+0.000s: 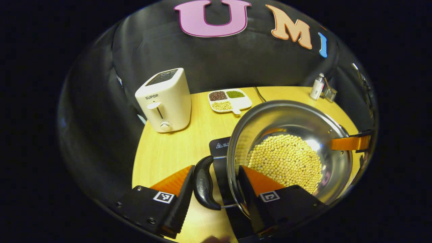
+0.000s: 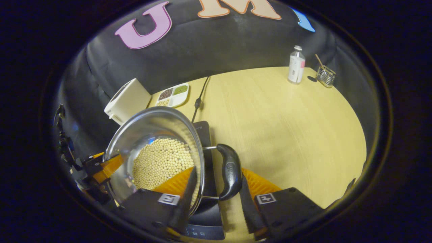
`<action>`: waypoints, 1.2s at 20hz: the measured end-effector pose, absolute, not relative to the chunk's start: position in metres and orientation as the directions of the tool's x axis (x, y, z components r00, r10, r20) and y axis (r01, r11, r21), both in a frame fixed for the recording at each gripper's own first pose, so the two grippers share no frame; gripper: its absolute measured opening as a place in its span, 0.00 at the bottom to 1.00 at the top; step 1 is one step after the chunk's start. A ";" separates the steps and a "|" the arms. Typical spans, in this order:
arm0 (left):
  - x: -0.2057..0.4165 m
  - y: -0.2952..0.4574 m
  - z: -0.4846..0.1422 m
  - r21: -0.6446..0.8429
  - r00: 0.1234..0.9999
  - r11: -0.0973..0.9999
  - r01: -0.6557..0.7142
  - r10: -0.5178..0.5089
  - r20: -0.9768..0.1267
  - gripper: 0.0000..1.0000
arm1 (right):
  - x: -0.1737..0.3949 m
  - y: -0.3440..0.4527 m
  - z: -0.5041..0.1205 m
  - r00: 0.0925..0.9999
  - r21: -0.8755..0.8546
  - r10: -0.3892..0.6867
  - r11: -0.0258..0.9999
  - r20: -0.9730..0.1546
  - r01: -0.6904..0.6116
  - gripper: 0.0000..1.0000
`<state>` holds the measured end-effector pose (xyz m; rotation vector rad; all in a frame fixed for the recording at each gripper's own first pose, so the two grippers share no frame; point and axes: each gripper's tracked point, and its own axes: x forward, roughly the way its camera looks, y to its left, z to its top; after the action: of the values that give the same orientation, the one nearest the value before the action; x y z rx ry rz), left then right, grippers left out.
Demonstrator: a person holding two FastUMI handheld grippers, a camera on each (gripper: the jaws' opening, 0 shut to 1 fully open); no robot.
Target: First push the handle of the pot to place it horizontally, then grasp the pot with both hands and set it on the induction cooktop.
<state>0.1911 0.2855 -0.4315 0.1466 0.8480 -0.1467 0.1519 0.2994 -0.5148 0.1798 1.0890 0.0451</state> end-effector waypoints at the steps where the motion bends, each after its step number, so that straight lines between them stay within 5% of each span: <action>1: 0.197 0.280 -0.425 0.078 0.678 0.979 0.189 -0.072 -0.732 0.79 | 0.152 0.301 -0.514 0.464 0.186 0.141 0.981 -0.875 0.054 0.81; 2: 0.197 0.276 -0.418 0.086 0.692 0.978 0.190 -0.071 -0.718 0.83 | 0.154 0.299 -0.510 0.475 0.195 0.148 0.979 -0.868 0.053 0.95; 4: 0.195 0.274 -0.404 0.123 0.712 0.977 0.171 -0.037 -0.701 0.88 | 0.158 0.298 -0.502 0.505 0.213 0.163 0.976 -0.848 0.042 1.00; 5: 0.196 0.272 -0.395 0.136 0.724 0.978 0.158 -0.021 -0.690 0.92 | 0.160 0.296 -0.498 0.513 0.220 0.169 0.975 -0.842 0.040 0.94; 6: 0.195 0.270 -0.389 0.152 0.734 0.978 0.144 -0.002 -0.679 0.98 | 0.161 0.292 -0.495 0.520 0.226 0.173 0.973 -0.836 0.040 0.99; 16: 0.157 0.225 -0.289 0.267 0.828 0.963 0.034 0.122 -0.547 0.98 | 0.167 0.224 -0.412 0.659 0.296 0.253 0.954 -0.708 -0.048 0.99; 17: 0.150 0.215 -0.280 0.261 0.833 0.965 0.018 0.130 -0.538 0.98 | 0.166 0.214 -0.402 0.674 0.283 0.254 0.957 -0.693 -0.070 0.92; 20: 0.135 0.183 -0.252 0.202 0.853 0.979 -0.030 0.130 -0.506 1.00 | 0.161 0.189 -0.364 0.734 0.255 0.262 0.959 -0.627 -0.124 0.92; 21: 0.130 0.171 -0.245 0.172 0.857 0.984 -0.042 0.125 -0.500 0.98 | 0.159 0.180 -0.350 0.753 0.241 0.258 0.961 -0.606 -0.135 0.99; 24: 0.128 0.140 -0.204 0.126 0.888 0.991 -0.037 0.090 -0.450 0.98 | 0.153 0.168 -0.299 0.804 0.239 0.273 0.956 -0.528 -0.168 0.92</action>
<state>0.1283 0.1401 -0.2038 0.1147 0.4727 0.0664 0.1532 0.1682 -0.2994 0.1845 0.5920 0.2379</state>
